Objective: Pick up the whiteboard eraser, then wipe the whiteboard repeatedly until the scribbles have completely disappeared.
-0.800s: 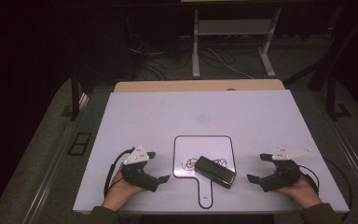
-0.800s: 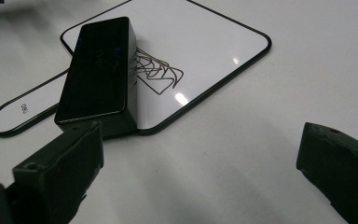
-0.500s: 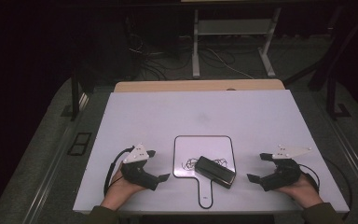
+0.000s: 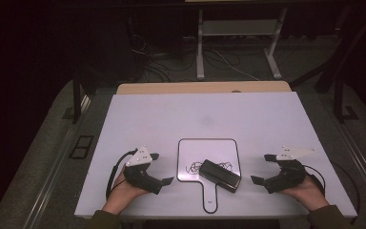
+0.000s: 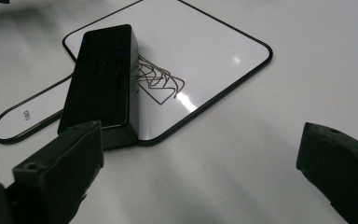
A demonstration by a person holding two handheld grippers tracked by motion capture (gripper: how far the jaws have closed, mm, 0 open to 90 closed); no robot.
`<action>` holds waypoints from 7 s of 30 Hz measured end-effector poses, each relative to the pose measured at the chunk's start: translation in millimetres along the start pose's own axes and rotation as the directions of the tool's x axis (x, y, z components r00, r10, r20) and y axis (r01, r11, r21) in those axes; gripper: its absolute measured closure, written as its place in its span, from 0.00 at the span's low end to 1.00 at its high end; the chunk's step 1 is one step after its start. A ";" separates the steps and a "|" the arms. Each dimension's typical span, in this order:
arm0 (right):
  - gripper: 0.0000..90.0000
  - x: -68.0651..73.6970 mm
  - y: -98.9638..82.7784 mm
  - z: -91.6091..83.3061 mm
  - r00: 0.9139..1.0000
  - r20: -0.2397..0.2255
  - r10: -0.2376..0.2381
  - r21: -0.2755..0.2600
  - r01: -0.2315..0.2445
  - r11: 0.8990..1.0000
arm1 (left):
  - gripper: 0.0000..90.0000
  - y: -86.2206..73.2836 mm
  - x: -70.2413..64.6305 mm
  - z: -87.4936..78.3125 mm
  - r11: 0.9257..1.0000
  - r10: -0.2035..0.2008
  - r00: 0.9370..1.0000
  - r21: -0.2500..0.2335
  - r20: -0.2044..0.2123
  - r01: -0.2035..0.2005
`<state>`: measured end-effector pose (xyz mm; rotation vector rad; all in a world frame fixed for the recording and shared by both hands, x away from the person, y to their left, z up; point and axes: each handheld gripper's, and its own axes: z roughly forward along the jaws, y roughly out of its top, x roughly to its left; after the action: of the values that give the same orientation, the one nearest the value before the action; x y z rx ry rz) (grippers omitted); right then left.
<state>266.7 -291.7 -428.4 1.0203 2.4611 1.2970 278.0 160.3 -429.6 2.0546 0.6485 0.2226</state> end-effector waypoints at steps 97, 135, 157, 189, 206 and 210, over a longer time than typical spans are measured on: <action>0.26 67.1 65.3 98.6 0.976 -0.075 -0.204 0.345 0.217 0.913 | 0.00 -0.2 -7.6 2.1 1.000 0.010 1.000 0.014 0.010 -0.010; 0.42 70.9 68.6 101.1 0.959 -0.104 -0.264 0.396 0.283 0.873 | 0.00 -0.3 -7.0 2.8 1.000 0.011 1.000 0.021 0.017 -0.011; 0.43 62.6 73.8 91.8 0.959 -0.112 -0.259 0.371 0.282 0.885 | 0.00 -1.1 -7.5 3.3 1.000 0.007 1.000 0.023 0.023 -0.007; 0.43 53.6 120.7 123.3 0.950 -0.184 -0.252 0.350 0.303 0.887 | 0.00 -1.5 -7.9 5.0 1.000 0.005 1.000 0.021 0.025 -0.006; 0.43 60.1 118.7 154.3 0.939 -0.216 -0.268 0.382 0.333 0.862 | 0.00 -1.8 -8.0 5.9 1.000 0.009 1.000 0.026 0.029 -0.010; 0.43 63.7 115.9 158.8 0.937 -0.221 -0.270 0.397 0.340 0.853 | 0.00 -1.8 -8.0 5.6 1.000 0.009 1.000 0.025 0.029 -0.010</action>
<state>346.7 -101.2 -423.9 0.5690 2.9609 0.7754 272.9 152.7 -433.4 2.0818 0.6269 0.1906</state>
